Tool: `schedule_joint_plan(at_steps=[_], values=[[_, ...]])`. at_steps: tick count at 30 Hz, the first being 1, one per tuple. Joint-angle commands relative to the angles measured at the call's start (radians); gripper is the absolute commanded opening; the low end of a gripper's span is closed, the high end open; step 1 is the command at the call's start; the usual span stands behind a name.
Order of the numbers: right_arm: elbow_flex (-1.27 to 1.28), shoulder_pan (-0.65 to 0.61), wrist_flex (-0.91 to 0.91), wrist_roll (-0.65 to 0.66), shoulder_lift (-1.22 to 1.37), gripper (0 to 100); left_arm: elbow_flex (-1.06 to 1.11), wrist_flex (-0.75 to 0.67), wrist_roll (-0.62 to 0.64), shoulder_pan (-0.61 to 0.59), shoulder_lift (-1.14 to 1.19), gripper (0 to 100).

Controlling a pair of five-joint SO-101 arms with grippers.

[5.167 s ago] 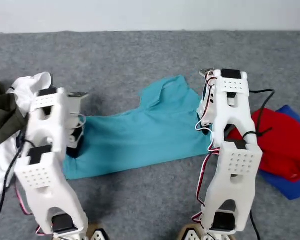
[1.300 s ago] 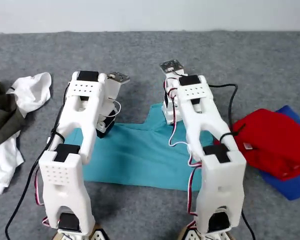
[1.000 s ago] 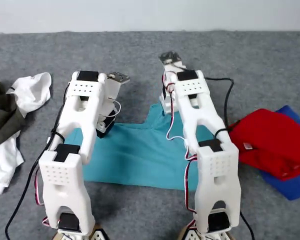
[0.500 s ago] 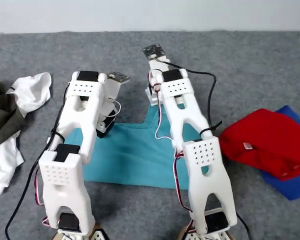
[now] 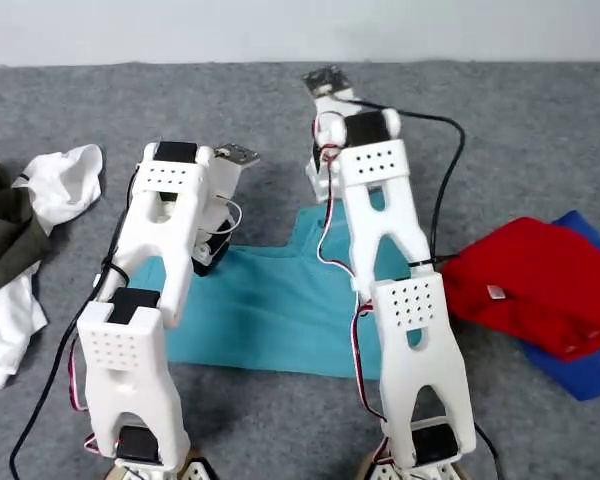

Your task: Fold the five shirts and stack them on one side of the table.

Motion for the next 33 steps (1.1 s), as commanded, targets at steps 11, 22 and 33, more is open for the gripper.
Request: schedule_joint_plan(at_steps=[11, 22, 33], values=[[0.126, -0.093, -0.171, -0.002, 0.11, 23.8, -0.002, 0.018, 0.0, -0.009, -0.02, 2], [0.109, -0.074, -0.114, 0.0, 0.059, 23.9, -0.001, 0.018, 0.0, -0.011, -0.02, 2], [-0.02, 0.113, 0.007, 0.11, -0.047, 24.0, -0.001, 0.02, 0.002, -0.011, -0.02, 2]])
